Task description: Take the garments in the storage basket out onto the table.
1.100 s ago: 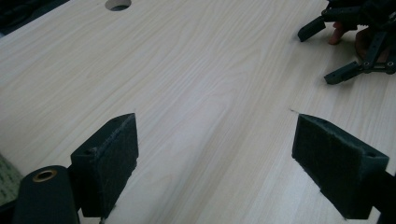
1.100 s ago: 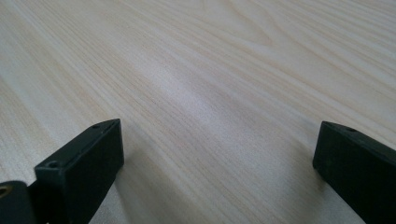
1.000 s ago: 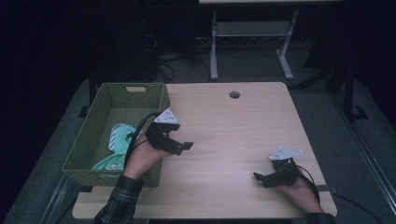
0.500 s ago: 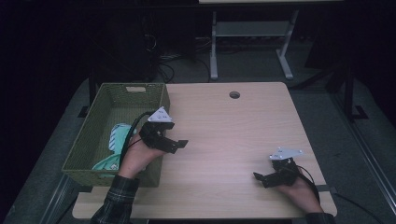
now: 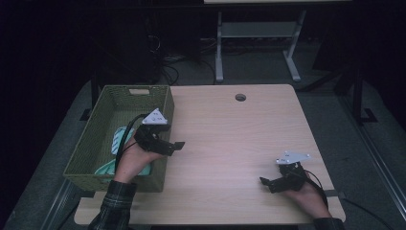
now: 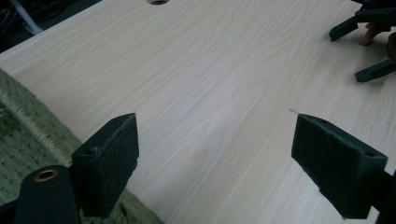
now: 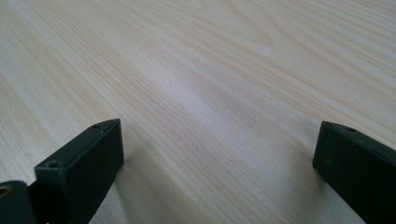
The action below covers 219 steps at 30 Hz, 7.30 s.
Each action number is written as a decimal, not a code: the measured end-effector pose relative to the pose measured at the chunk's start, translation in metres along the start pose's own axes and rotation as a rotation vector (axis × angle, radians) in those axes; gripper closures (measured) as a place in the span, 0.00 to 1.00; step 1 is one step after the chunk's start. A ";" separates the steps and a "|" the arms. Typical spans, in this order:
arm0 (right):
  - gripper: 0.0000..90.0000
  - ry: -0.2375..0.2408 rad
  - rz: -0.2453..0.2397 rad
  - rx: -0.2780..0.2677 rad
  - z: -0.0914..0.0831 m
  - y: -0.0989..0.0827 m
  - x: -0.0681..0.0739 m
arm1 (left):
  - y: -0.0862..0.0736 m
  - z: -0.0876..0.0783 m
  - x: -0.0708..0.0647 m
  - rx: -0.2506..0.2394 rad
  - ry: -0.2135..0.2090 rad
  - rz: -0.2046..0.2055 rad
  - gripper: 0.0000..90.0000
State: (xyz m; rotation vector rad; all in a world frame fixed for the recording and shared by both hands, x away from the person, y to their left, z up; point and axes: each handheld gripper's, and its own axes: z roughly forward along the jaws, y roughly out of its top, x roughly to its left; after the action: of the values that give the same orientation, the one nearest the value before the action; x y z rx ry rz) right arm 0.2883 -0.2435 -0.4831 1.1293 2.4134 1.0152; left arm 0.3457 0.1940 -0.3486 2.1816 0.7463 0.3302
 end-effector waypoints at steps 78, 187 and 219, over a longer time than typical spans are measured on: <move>0.02 0.001 0.005 0.003 0.002 0.003 0.001 | -0.082 -0.015 0.076 0.189 0.177 -0.165 0.18; 0.02 0.001 0.007 0.001 0.003 0.003 0.001 | 0.031 -0.112 0.060 -0.201 -0.010 -0.114 0.88; 0.02 0.001 0.008 0.001 0.003 0.003 0.001 | 0.106 -0.073 0.016 -0.245 -0.163 0.004 0.88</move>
State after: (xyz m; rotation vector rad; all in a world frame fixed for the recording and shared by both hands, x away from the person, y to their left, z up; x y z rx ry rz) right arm 0.2906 -0.2405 -0.4829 1.1397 2.4124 1.0168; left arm 0.3675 0.1931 -0.2214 1.9525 0.5787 0.2298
